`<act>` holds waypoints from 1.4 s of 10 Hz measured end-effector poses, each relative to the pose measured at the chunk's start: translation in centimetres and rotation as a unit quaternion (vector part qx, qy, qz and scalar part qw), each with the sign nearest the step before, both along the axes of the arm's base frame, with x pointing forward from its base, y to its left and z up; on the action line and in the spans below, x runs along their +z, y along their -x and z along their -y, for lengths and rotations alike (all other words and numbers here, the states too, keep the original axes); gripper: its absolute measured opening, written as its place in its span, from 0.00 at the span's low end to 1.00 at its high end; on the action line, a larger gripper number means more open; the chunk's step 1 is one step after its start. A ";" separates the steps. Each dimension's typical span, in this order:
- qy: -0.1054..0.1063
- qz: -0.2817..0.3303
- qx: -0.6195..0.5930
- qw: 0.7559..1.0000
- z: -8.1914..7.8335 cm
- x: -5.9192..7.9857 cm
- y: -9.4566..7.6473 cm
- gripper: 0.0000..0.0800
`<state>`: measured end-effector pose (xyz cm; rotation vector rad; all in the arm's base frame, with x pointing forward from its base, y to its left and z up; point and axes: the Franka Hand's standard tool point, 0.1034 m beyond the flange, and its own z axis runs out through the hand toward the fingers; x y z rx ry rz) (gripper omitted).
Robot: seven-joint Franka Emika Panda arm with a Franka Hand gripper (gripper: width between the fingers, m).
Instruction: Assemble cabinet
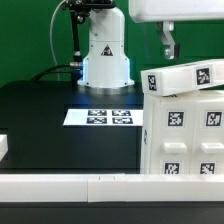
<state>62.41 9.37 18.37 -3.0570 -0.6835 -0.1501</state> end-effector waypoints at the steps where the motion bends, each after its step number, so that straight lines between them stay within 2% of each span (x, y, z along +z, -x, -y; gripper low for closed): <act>1: 0.019 0.001 0.091 0.996 -0.7 -0.1 0.0 0.99; 2: 0.026 0.004 0.146 0.989 -1.1 0.2 -0.2 0.99; 5: 0.040 0.004 0.222 0.974 -0.3 0.1 -0.3 0.99; 6: 0.053 0.004 0.292 0.955 -0.1 0.1 -0.3 0.99; 7: 0.070 0.001 0.377 0.924 0.1 0.1 -0.4 0.99; 8: 0.074 0.001 0.399 0.914 -0.4 0.2 -0.3 0.99; 9: 0.083 -0.005 0.465 0.881 -0.6 0.4 -0.3 0.99; 10: 0.086 -0.009 0.495 0.865 -0.1 0.3 -0.4 0.99; 12: 0.096 -0.013 0.537 0.838 0.3 0.2 -0.4 0.99; 14: 0.102 -0.004 0.545 0.832 0.4 -0.1 -0.5 0.99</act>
Offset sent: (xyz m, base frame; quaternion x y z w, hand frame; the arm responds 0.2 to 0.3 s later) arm 0.0000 0.0000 0.0000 0.0000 0.0000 -0.1938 0.9810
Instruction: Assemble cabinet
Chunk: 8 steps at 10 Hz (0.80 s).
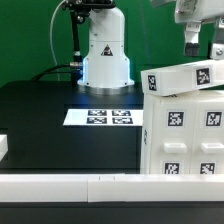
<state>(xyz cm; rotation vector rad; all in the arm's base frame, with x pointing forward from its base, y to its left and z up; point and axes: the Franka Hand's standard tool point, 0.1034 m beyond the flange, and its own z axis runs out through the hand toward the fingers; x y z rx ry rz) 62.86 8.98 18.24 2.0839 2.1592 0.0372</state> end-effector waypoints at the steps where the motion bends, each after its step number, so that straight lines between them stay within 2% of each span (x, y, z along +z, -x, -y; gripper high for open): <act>1: 0.001 -0.004 -0.001 1.000 0.3 -0.4 0.2 0.99; 5: 0.005 -0.020 -0.015 1.000 0.9 -2.8 0.8 0.99; 7: 0.004 -0.020 -0.035 0.999 1.0 -3.0 0.8 0.99; 8: 0.005 -0.020 -0.036 0.999 1.1 -3.0 0.8 0.86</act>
Offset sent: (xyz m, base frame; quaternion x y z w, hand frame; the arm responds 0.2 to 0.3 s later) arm 0.0043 0.0084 -0.0211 -0.0019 0.0172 0.0033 0.9998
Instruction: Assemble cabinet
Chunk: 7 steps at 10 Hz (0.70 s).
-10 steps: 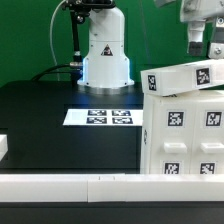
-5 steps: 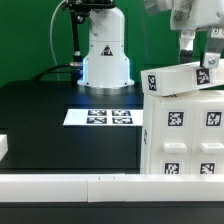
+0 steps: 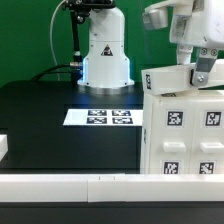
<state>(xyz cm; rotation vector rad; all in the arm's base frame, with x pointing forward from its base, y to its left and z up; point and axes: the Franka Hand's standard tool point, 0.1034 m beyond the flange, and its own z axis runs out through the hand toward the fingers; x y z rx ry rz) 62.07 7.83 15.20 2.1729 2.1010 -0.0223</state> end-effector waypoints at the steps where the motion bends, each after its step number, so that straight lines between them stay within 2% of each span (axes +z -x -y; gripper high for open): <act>1: 0.000 0.000 -0.003 1.000 0.1 0.0 0.0 0.67; 5: -0.011 0.014 -0.155 0.988 0.1 -0.1 0.0 0.67; 7: -0.023 0.034 -0.304 0.952 -0.1 -0.1 -0.2 0.67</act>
Offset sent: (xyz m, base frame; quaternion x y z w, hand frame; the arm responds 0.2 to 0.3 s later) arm 0.0000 0.0000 0.0000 0.0000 0.0000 0.1938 0.9810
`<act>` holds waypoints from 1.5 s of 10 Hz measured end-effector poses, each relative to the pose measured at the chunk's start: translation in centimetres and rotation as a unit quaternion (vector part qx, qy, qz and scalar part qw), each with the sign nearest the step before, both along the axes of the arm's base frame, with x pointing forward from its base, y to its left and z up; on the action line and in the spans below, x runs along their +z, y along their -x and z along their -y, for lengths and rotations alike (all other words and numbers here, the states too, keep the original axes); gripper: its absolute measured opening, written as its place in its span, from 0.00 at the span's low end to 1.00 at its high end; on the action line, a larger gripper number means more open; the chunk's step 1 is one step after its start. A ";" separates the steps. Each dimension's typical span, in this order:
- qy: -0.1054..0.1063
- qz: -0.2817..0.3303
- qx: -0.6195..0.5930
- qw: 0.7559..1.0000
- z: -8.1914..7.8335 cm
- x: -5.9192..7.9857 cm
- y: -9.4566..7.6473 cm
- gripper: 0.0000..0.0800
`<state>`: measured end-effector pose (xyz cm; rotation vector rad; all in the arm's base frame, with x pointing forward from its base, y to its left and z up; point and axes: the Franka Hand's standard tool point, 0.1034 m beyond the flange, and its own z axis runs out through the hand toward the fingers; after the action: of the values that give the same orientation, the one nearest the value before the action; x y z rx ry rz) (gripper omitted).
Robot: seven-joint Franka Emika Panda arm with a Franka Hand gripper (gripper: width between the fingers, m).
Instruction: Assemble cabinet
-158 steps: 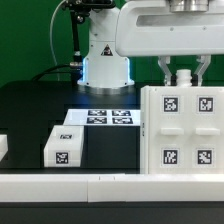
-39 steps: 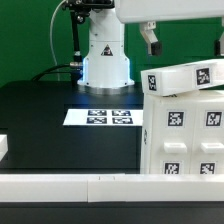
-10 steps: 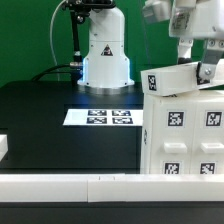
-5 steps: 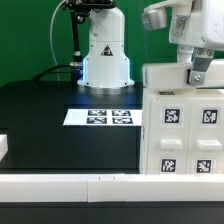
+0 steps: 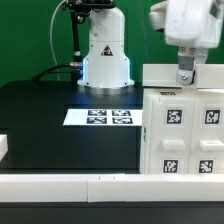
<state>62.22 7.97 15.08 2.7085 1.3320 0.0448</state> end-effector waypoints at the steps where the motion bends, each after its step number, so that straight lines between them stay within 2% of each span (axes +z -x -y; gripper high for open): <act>1: -0.007 0.009 -0.080 0.997 -0.1 0.0 0.0 0.67; 4: -0.028 0.019 -0.267 0.963 -0.2 0.1 0.0 0.67; 8: -0.035 0.029 -0.377 0.925 0.0 0.0 0.0 0.67; 10: -0.063 0.029 -0.532 0.844 0.2 -0.1 0.1 0.67; 11: -0.092 0.019 -0.617 0.781 0.3 -0.1 0.0 0.67; 12: -0.102 0.016 -0.662 0.742 0.2 -0.1 0.0 0.67; 15: -0.104 0.019 -0.738 0.667 0.1 -0.1 -0.1 0.67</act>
Offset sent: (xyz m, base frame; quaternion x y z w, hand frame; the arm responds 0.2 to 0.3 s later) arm 0.0005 0.0109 0.0030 0.0708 -0.0085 0.2673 0.9610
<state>62.28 7.87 14.96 2.9780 -1.1851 0.0879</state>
